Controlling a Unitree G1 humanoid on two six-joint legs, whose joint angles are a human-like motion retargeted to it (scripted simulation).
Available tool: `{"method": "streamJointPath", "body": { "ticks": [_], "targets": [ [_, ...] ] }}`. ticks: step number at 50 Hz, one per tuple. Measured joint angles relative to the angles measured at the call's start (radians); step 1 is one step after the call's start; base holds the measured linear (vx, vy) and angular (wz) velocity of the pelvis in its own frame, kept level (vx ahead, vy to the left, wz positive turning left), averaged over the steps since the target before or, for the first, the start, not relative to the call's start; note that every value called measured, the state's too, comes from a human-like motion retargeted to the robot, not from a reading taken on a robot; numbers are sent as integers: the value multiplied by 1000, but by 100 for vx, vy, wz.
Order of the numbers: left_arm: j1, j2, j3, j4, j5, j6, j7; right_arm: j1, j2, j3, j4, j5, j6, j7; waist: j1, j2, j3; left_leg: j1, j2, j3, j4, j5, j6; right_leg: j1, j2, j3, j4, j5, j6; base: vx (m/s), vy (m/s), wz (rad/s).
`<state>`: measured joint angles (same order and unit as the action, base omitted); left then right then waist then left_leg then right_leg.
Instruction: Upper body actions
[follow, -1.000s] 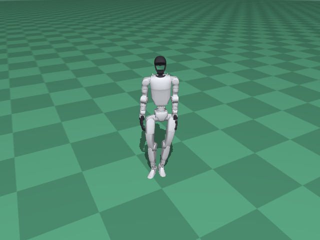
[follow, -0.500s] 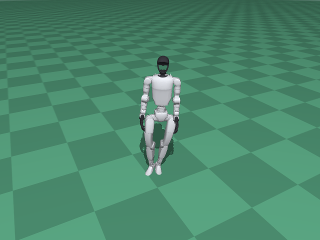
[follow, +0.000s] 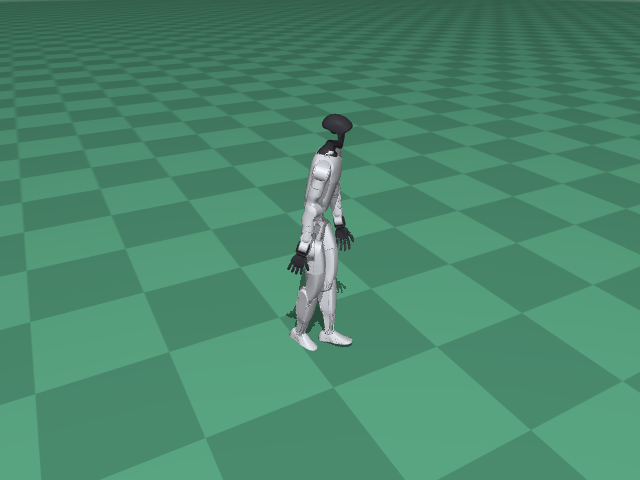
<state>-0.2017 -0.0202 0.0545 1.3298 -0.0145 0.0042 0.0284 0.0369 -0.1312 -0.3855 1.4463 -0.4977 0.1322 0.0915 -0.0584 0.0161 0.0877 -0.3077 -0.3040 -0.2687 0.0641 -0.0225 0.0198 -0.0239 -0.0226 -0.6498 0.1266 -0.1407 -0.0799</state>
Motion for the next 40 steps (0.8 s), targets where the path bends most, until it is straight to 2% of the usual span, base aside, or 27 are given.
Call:
{"method": "streamJointPath", "body": {
  "ticks": [2, 5, 6, 8, 12, 15, 17, 20, 22, 24, 27, 28, 30, 32, 35, 40],
  "targets": [
    [4, -2, -28, -19, 12, 0, 2, 13, -3, -2, -5, -5, 0, -18, -25, 15, -11, -14, 73, 309, -21, -58, -36, 23, -14, -148, -21, -6, 22, -46, 15, 384],
    [0, -14, -52, -44, 32, 2, 14, 33, -8, -12, 0, 24, -4, -23, -36, 17, -38, -3, 151, 737, -5, -104, -39, 49, -36, -356, -59, -7, 49, -44, 17, 359],
    [-3, -19, -54, -48, 32, 2, 15, 37, -5, -17, 3, 30, -4, -21, -37, 14, -47, 10, 167, 815, 9, -107, -34, 58, -37, -424, -73, -7, 59, -46, 19, 347],
    [-9, -27, -55, -54, 26, -1, 12, 42, 1, -24, 9, 36, -2, -16, -42, 5, -64, 30, 194, 915, 44, -109, -13, 76, -36, -560, -103, -7, 80, -42, 17, 346],
    [-4, -33, -54, -53, 20, -11, 13, 56, 19, -24, 16, 27, 4, -24, -32, -35, -105, 64, 224, 972, 100, -124, 63, 101, -53, -763, -127, -15, 121, -25, 17, 302],
    [18, -34, -49, -44, 29, -13, 29, 66, 34, -19, 18, 22, 5, -29, -9, -70, -147, 123, 255, 1089, 104, -136, 71, 112, -72, -869, -123, -25, 150, -12, 19, 242],
    [34, -32, -38, -31, 30, -15, 39, 66, 46, -25, 14, 13, 3, -25, 13, -75, -168, 150, 261, 1078, 96, -121, 62, 120, -60, -919, -115, -31, 167, -7, 22, 175],
    [58, -28, -5, -8, 25, -19, 50, 66, 50, -29, -2, -5, -8, -16, 97, -62, -187, 196, 272, 1007, 50, -119, -20, 134, -19, -920, -95, -41, 178, 2, 25, 63],
    [73, -27, 20, 23, 26, -19, 61, 69, 45, -30, -8, -17, -5, -15, 117, -52, -198, 168, 230, 877, 30, -124, 23, 162, -9, -920, -72, -14, 158, 17, 30, 111],
    [84, -24, 37, 68, 23, -11, 77, 73, 41, -35, -14, -13, 3, -17, 76, -23, -205, 161, 246, 816, 36, -110, 30, 192, -5, -920, -16, 41, 129, 14, 26, 239],
    [85, -10, 61, 124, 13, 9, 95, 73, 38, -35, -35, 9, -15, -12, -14, 65, -176, 173, 288, 667, 33, -101, 45, 243, -3, -883, 140, 125, 36, 7, 22, 281],
    [81, 0, 71, 141, 10, 14, 87, 71, 36, -28, -43, 9, -21, -9, -53, 91, -160, 183, 312, 640, 35, -102, 44, 246, -18, -835, 216, 134, 1, 7, 12, 257],
    [71, 27, 97, 175, 18, 29, 63, 64, 34, -9, -50, 10, -18, -23, -104, 106, -136, 185, 312, 571, 40, -101, 55, 210, -85, -674, 383, 102, -6, 6, 4, 202],
    [55, 60, 110, 212, 42, 52, 41, 52, 40, -1, -46, 31, -15, -37, -121, 76, -124, 180, 277, 536, 33, -89, 66, 80, -157, -425, 542, 64, 22, 0, 3, 147],
    [38, 102, 118, 249, 64, 80, 30, 34, 54, 4, -49, 62, -21, -20, -104, 47, -105, 173, 250, 515, 18, -72, 76, -48, -160, -211, 625, 33, 21, -8, -2, 96],
    [52, 141, 139, 289, 59, 98, 20, 29, 69, 33, -65, 27, -28, -17, -112, 29, -92, 164, 228, 424, 6, -50, 82, -114, -203, -169, 596, -7, 25, 4, -6, 91]
  ]
}}
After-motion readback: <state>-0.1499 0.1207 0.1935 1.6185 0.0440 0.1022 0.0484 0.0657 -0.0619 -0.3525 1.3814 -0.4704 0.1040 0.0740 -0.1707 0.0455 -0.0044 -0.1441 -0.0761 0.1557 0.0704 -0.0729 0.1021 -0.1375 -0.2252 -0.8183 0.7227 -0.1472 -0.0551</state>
